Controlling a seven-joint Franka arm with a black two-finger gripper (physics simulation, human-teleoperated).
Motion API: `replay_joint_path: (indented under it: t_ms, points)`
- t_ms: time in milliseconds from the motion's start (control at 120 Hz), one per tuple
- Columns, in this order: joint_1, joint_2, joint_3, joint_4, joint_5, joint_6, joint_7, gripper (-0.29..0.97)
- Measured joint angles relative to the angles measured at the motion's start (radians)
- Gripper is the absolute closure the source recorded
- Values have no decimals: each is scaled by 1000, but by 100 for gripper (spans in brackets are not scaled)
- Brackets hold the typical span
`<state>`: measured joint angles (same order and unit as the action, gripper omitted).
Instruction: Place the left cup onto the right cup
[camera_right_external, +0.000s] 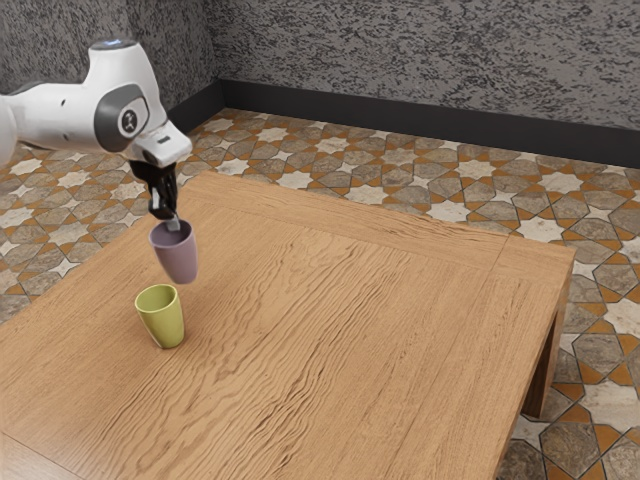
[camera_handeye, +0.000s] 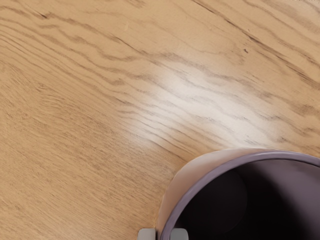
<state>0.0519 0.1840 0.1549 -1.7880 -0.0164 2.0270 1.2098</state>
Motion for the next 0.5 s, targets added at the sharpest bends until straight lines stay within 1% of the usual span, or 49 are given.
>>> replay_joint_path:
  t_ms: [500]
  points:
    - [-1,-53,2,-72,2,-15,-44,79]
